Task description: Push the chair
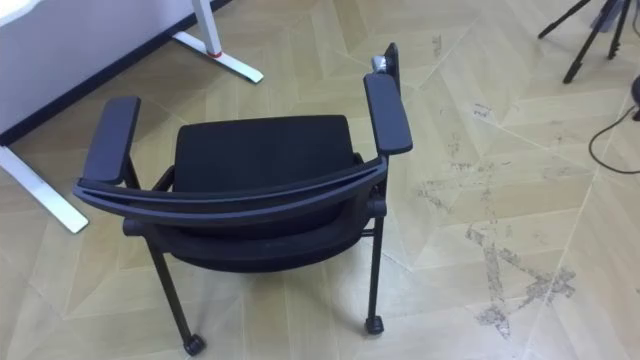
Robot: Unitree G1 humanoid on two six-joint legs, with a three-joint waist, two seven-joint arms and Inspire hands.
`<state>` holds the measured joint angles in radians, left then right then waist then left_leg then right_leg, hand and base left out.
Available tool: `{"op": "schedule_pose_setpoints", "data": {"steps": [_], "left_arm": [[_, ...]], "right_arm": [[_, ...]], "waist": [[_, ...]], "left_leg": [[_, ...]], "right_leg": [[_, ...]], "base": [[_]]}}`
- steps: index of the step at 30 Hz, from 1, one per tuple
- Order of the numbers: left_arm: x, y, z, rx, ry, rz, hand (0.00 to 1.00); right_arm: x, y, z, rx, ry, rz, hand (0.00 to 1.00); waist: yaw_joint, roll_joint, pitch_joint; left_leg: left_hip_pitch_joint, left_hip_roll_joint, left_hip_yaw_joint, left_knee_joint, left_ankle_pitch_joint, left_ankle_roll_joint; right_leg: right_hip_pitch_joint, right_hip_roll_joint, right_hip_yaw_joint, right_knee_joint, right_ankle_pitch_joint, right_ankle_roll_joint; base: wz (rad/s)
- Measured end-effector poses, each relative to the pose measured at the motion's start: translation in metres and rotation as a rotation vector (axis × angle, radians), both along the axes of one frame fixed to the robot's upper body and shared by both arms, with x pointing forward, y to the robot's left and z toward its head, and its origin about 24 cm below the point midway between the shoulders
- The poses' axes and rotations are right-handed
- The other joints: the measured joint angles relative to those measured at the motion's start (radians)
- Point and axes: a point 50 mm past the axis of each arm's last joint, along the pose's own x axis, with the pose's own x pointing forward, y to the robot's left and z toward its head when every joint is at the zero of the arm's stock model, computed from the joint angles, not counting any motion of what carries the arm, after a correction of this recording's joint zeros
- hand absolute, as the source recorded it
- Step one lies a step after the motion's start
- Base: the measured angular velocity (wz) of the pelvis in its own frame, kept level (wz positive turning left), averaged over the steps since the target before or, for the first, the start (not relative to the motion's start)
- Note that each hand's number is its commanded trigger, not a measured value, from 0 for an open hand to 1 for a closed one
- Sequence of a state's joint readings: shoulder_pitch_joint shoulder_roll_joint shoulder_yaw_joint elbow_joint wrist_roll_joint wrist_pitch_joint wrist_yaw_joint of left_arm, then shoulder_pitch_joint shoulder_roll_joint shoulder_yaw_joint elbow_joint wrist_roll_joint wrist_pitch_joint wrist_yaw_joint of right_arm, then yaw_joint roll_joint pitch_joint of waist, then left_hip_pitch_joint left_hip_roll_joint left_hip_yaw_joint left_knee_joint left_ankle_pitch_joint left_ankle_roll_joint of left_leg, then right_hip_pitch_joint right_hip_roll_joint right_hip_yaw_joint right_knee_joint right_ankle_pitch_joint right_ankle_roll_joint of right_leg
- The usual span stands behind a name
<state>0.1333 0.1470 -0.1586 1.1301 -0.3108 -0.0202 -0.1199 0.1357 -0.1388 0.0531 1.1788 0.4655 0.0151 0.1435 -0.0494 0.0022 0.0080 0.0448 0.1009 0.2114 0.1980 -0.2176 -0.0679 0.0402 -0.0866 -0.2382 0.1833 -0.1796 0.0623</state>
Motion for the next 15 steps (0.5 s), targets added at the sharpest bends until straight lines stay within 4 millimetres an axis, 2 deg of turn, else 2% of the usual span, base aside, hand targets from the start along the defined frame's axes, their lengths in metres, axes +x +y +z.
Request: {"op": "schedule_pose_setpoints", "data": {"steps": [15], "left_arm": [[-0.0028, 0.0008, -0.0005, -0.004, 0.014, 0.022, 0.00]], "right_arm": [[-0.0039, 0.0002, -0.0011, -0.003, 0.015, -0.040, 0.00]], "waist": [[-0.003, -0.002, -0.0017]], "left_leg": [[0.002, -0.005, -0.002, 0.000, 0.000, 0.000]], "right_leg": [[0.000, -0.001, 0.018, 0.001, -0.004, 0.000]], "base": [[0.00]]}}
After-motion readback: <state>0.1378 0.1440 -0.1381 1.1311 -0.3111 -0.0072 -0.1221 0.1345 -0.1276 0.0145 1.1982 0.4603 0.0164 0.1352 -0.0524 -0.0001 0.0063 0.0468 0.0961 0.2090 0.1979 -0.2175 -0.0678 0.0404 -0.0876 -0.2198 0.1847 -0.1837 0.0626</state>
